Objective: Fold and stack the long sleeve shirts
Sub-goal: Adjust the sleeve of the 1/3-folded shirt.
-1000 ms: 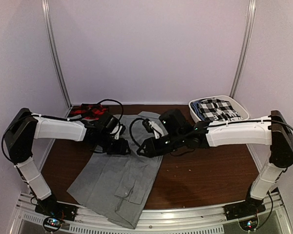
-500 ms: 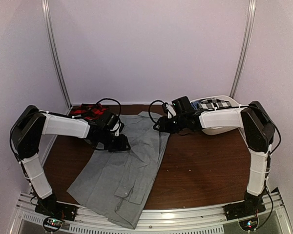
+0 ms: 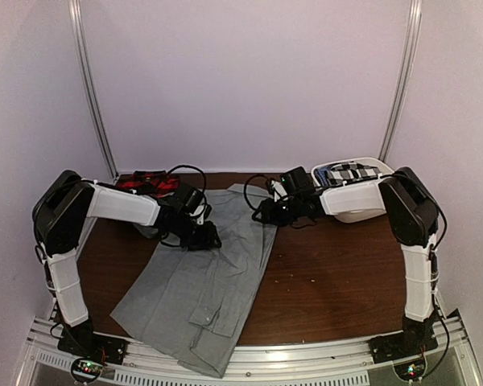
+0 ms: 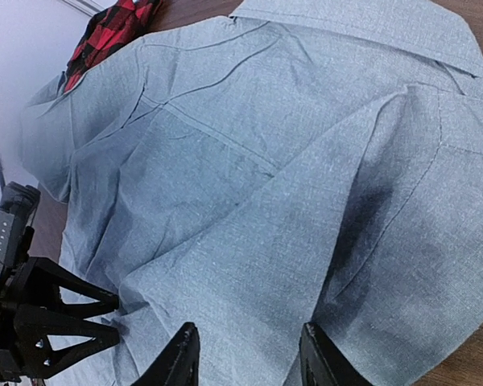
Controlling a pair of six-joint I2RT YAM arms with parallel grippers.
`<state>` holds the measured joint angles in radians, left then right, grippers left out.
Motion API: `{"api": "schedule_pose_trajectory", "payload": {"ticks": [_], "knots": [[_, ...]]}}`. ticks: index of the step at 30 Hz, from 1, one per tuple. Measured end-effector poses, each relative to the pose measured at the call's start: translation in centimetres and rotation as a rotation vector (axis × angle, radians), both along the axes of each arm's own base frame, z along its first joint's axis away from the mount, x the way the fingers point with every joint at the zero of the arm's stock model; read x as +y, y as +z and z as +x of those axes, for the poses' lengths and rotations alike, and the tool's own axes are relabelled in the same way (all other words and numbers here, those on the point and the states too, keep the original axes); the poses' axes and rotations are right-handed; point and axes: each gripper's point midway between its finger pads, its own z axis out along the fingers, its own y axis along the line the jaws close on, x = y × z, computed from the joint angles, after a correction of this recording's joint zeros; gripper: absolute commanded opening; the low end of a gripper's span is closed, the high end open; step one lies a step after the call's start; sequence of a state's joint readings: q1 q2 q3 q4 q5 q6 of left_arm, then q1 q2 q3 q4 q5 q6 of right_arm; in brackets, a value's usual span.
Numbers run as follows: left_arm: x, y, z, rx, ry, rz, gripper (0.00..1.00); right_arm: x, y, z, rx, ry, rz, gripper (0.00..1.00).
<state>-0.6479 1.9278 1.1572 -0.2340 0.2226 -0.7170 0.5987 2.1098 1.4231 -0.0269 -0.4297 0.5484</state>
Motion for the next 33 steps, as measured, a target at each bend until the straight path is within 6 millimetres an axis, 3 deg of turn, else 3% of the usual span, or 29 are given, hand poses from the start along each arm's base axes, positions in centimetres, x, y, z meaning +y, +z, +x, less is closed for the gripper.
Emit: {"api": "schedule_pose_trajectory", "payload": {"ticks": [5, 18, 21, 29, 33], "knots": [[-0.7, 0.5, 0.7, -0.009, 0.002, -0.018, 0.29, -0.2, -0.4, 0.1, 0.007, -0.004, -0.004, 0.40], [-1.1, 1.2, 1.2, -0.023, 0.003, -0.031, 0.10, 0.3, 0.1, 1.1, 0.008, 0.003, 0.030, 0.08], [-1.0, 1.1, 1.3, -0.027, 0.007, -0.025, 0.11, 0.4, 0.3, 1.2, 0.007, 0.002, 0.040, 0.05], [0.2, 1.0, 2.3, -0.036, 0.046, -0.007, 0.33, 0.2, 0.6, 1.7, 0.004, -0.010, 0.053, 0.05], [0.3, 0.9, 2.3, -0.033, 0.050, -0.008, 0.36, 0.3, 0.7, 1.7, 0.000, -0.009, 0.056, 0.05]]}}
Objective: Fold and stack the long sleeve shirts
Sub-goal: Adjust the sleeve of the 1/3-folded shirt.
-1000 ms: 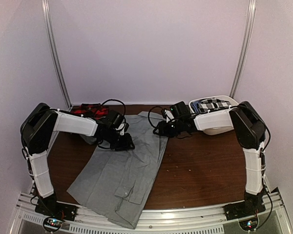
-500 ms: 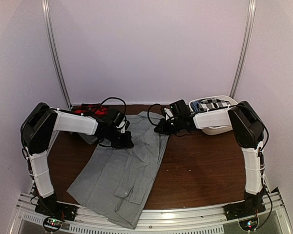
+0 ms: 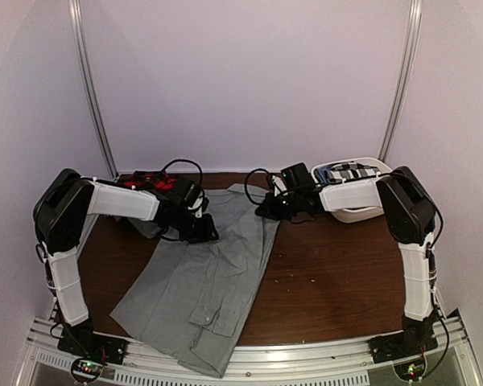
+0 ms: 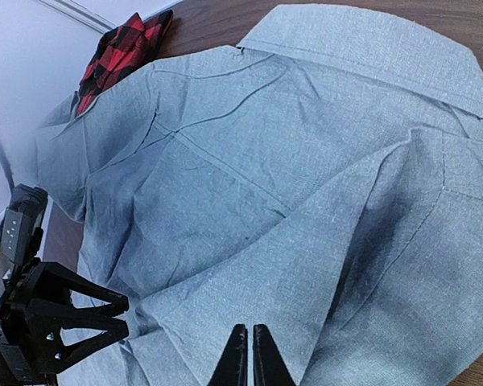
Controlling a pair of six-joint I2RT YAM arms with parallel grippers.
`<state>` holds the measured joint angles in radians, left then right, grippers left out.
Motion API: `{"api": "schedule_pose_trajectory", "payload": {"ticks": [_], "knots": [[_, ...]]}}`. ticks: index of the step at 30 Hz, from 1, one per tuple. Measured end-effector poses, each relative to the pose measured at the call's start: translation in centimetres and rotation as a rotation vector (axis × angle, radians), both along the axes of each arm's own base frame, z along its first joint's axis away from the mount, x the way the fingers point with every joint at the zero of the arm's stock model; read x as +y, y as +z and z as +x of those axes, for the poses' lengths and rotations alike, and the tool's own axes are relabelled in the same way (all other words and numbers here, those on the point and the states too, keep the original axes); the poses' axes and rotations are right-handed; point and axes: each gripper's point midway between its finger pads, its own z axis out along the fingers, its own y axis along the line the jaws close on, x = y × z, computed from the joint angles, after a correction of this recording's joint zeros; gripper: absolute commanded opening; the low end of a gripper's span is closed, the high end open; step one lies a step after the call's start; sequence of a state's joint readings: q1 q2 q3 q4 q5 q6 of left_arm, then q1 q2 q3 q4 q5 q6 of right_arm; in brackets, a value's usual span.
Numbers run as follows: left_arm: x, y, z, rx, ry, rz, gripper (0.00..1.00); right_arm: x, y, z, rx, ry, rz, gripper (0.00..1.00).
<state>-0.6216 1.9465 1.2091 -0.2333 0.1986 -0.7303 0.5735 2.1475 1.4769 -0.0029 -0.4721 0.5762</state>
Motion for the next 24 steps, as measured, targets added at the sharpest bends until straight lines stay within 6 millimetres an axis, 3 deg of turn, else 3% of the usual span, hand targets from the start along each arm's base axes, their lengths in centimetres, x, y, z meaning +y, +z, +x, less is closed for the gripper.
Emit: {"api": "schedule_pose_trajectory", "payload": {"ticks": [17, 24], "knots": [[-0.4, -1.3, -1.8, 0.067, -0.023, -0.017, 0.37, 0.0, 0.0, 0.0, 0.000, 0.000, 0.001, 0.06], [-0.4, -1.3, -2.1, 0.077, -0.015, -0.030, 0.20, 0.1, 0.0, 0.0, 0.003, 0.001, 0.005, 0.05]]}}
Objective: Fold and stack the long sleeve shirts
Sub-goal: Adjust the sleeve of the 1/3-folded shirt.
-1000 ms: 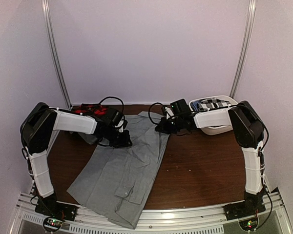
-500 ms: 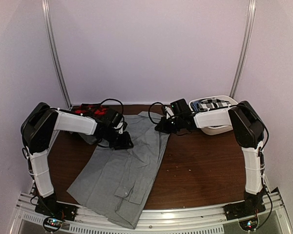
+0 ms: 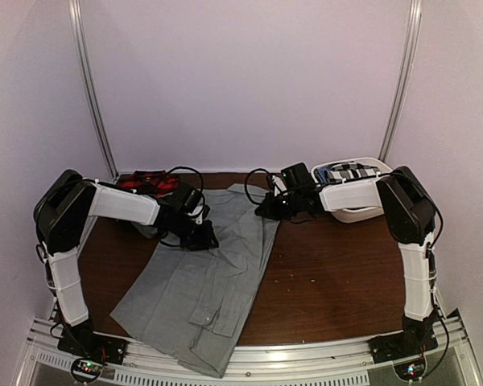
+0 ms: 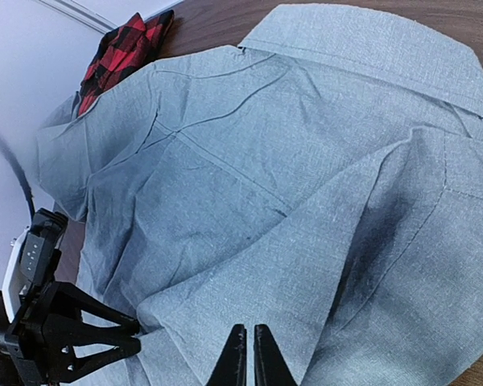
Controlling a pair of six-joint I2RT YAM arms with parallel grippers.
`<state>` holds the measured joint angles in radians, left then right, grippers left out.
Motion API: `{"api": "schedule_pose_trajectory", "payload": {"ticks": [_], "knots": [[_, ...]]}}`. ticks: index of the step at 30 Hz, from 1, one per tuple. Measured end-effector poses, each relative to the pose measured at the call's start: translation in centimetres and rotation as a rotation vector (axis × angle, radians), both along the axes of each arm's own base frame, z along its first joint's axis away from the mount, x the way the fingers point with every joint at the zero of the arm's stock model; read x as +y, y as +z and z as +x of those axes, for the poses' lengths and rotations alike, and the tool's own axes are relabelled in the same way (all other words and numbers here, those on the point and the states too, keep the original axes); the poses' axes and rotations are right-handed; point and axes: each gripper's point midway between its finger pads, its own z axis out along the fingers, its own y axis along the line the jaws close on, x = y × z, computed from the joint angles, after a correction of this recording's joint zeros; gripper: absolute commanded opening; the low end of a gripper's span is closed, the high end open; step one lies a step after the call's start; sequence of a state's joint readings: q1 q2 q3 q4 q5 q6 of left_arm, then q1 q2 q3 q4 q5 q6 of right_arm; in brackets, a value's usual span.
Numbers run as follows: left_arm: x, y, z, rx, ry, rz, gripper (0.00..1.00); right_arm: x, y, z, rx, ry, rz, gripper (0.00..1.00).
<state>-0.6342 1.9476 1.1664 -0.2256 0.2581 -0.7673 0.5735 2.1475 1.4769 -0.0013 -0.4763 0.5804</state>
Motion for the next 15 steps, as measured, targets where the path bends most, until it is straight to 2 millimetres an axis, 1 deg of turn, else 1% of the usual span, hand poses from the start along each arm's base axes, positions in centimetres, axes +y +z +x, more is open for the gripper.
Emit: {"api": "schedule_pose_trajectory", "payload": {"ticks": [3, 6, 8, 13, 15], "knots": [[-0.10, 0.07, -0.05, 0.003, 0.000, -0.006, 0.10, 0.00, 0.01, 0.00, 0.000, 0.000, 0.001, 0.05], [-0.18, 0.12, -0.08, 0.004, -0.001, -0.010, 0.02, 0.00, 0.00, 0.00, 0.002, -0.001, 0.001, 0.02], [-0.25, 0.18, -0.04, -0.001, -0.002, -0.013, 0.00, 0.03, 0.09, 0.03, 0.001, -0.001, 0.002, 0.00], [0.01, 0.49, -0.33, -0.014, -0.001, -0.020, 0.00, 0.18, 0.60, 0.31, -0.009, -0.001, 0.008, 0.01], [0.09, 0.82, -0.33, -0.025, 0.001, -0.025, 0.00, 0.27, 0.92, 0.54, -0.016, -0.002, 0.012, 0.13]]}}
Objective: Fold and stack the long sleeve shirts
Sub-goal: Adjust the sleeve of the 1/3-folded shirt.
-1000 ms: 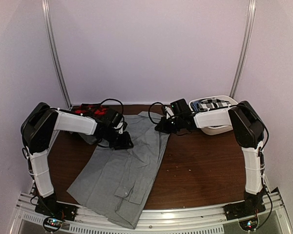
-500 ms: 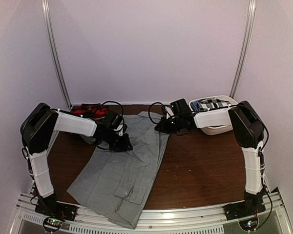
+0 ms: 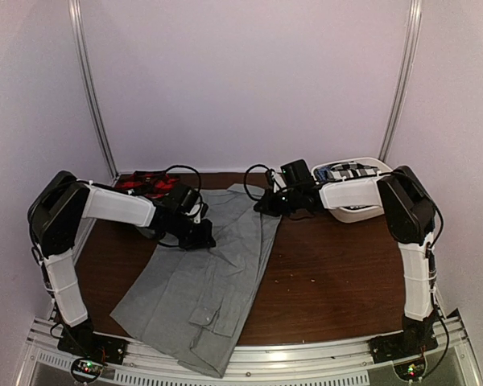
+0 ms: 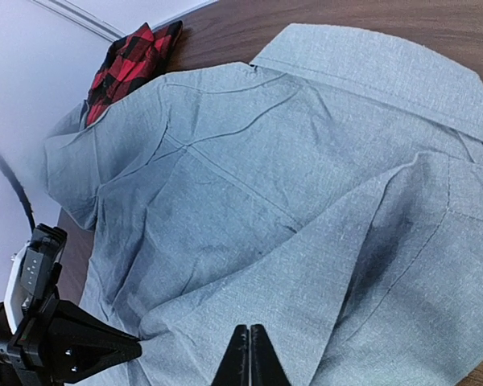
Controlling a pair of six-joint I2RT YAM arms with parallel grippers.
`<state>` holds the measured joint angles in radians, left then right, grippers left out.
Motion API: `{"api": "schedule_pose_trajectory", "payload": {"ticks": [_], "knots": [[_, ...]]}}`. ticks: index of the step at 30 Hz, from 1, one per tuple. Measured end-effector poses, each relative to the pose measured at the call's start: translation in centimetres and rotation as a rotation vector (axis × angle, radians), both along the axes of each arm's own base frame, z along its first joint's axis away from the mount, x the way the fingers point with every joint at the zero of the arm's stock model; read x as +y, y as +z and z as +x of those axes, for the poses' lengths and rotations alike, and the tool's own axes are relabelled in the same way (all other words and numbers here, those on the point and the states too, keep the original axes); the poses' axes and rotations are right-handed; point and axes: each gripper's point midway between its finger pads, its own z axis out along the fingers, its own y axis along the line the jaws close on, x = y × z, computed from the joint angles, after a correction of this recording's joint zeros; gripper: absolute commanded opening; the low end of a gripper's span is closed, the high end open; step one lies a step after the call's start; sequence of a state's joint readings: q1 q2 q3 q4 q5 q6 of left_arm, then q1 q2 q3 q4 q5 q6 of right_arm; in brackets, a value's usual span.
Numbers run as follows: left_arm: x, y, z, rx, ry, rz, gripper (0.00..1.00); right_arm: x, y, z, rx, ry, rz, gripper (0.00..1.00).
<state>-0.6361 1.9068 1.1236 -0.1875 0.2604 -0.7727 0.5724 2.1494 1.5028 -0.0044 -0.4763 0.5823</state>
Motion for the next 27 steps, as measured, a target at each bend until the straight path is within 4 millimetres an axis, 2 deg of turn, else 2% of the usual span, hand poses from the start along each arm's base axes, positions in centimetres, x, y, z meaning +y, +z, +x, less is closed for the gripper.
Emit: {"api": "schedule_pose_trajectory", "payload": {"ticks": [4, 8, 14, 21, 23, 27], "knots": [[0.0, 0.5, 0.2, -0.020, 0.004, -0.005, 0.00, -0.1, 0.4, 0.4, -0.014, -0.004, 0.001, 0.36], [0.1, 0.5, 0.4, -0.028, 0.008, 0.003, 0.00, -0.3, -0.1, 0.5, -0.009, -0.005, -0.009, 0.39], [0.3, 0.5, 0.6, -0.040, 0.012, 0.016, 0.00, -0.5, -1.9, 0.2, 0.016, -0.002, -0.030, 0.42], [0.4, 0.4, 0.7, -0.046, 0.012, 0.021, 0.00, -0.6, -3.7, 0.0, 0.047, 0.000, -0.047, 0.41], [0.4, 0.4, 0.7, -0.048, 0.010, 0.023, 0.00, -0.6, -3.7, 0.0, 0.047, 0.001, -0.042, 0.36], [0.5, 0.4, 0.7, -0.053, 0.008, 0.029, 0.00, -0.3, -3.5, -0.1, 0.049, 0.009, -0.022, 0.20]]}}
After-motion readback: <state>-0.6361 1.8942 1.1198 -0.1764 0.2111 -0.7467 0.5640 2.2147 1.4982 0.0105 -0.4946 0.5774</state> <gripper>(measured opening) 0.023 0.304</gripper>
